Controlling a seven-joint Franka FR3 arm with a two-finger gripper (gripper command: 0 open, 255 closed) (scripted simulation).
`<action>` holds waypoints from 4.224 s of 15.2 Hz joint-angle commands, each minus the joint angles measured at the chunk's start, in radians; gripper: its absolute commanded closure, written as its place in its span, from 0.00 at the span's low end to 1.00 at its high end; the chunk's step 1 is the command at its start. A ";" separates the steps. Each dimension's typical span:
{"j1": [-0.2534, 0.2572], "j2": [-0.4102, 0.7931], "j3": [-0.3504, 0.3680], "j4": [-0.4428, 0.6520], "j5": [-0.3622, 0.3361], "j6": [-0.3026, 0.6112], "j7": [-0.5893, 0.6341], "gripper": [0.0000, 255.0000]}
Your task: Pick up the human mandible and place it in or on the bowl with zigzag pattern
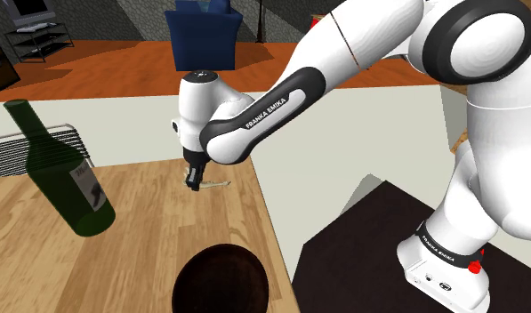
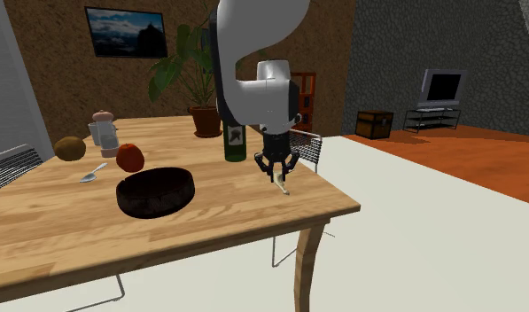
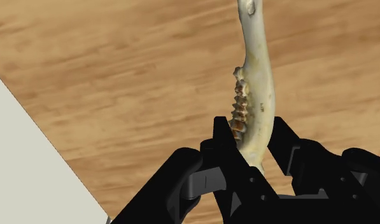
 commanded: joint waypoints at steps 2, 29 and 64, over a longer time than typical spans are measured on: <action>-0.001 0.003 -0.003 -0.008 -0.001 -0.001 0.001 1.00; -0.011 -0.139 0.013 0.088 0.029 -0.239 -0.029 1.00; 0.336 -0.423 0.251 -0.197 -0.067 -0.302 0.609 1.00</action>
